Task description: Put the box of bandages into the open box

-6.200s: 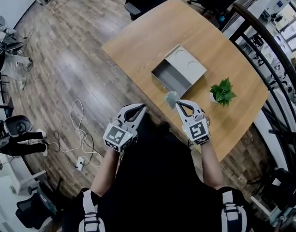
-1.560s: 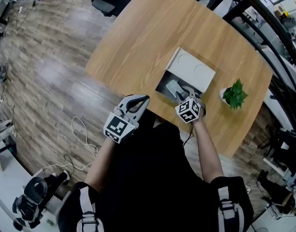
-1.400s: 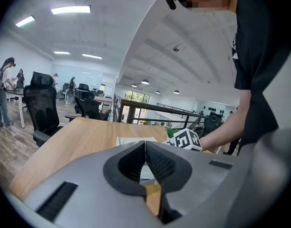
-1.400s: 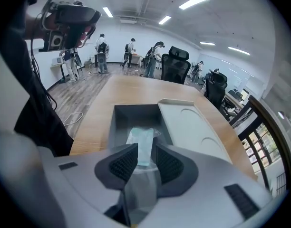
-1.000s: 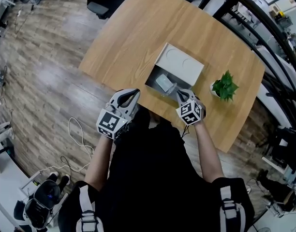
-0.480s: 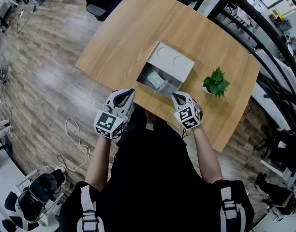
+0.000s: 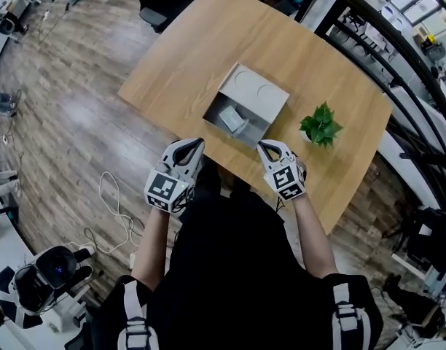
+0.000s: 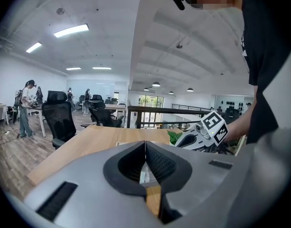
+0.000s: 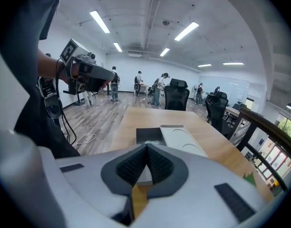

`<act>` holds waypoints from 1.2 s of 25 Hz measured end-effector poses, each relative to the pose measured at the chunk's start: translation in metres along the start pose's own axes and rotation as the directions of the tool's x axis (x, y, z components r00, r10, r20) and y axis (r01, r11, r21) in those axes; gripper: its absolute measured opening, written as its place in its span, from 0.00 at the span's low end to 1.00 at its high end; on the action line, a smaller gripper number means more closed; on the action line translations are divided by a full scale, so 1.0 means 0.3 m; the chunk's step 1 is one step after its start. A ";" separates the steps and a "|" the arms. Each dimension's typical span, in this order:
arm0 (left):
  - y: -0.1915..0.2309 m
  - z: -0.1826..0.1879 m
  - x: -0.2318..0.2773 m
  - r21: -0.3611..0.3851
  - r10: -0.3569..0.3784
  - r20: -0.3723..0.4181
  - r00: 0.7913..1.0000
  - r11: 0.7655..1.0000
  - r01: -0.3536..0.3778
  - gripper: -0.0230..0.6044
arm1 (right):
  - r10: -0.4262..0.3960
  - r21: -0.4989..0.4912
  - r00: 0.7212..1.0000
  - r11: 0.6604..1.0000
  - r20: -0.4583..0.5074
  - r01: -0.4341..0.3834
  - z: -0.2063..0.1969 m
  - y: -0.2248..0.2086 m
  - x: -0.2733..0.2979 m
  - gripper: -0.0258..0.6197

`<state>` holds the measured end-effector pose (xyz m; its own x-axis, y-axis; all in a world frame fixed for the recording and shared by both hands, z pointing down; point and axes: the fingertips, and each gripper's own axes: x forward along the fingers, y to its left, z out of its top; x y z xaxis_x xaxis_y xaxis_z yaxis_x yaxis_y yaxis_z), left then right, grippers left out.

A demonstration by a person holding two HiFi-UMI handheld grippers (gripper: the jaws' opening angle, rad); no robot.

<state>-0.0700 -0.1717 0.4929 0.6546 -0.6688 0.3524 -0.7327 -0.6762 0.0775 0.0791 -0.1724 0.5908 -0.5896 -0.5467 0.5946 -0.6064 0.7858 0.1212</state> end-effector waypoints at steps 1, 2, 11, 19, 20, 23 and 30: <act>-0.009 -0.004 -0.001 -0.001 0.006 -0.002 1.000 1.000 -0.006 0.08 | 0.006 0.002 1.000 1.000 0.014 -0.006 0.005 0.002 -0.011 0.08; -0.020 -0.006 -0.001 -0.001 0.011 -0.002 1.000 1.000 -0.011 0.08 | 0.013 0.002 1.000 1.000 0.027 -0.013 0.010 0.005 -0.022 0.08; -0.141 -0.007 -0.014 0.015 0.042 0.006 0.999 0.999 -0.042 0.08 | 0.047 -0.031 0.994 0.999 0.097 -0.044 0.012 0.032 -0.125 0.08; -0.215 -0.029 -0.045 0.009 0.072 0.012 0.997 0.997 -0.072 0.08 | 0.061 -0.037 0.990 0.998 0.124 -0.057 -0.008 0.054 -0.191 0.08; -0.222 -0.034 -0.048 0.008 0.074 0.011 0.997 0.997 -0.074 0.08 | 0.063 -0.040 0.990 0.997 0.127 -0.058 -0.009 0.058 -0.196 0.08; -0.242 -0.045 -0.056 0.005 0.083 0.009 0.997 0.997 -0.083 0.08 | 0.067 -0.053 0.988 0.997 0.137 -0.060 -0.011 0.068 -0.211 0.08; -0.280 -0.058 -0.083 0.009 0.097 0.006 0.995 0.995 -0.097 0.08 | 0.080 -0.064 0.987 0.995 0.143 -0.071 -0.022 0.093 -0.231 0.08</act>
<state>-0.0279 -0.0930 0.4939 0.5816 -0.7332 0.3525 -0.7911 -0.6107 0.0349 0.1066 -0.1108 0.5582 -0.7062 -0.5179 0.4827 -0.5277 0.8396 0.1288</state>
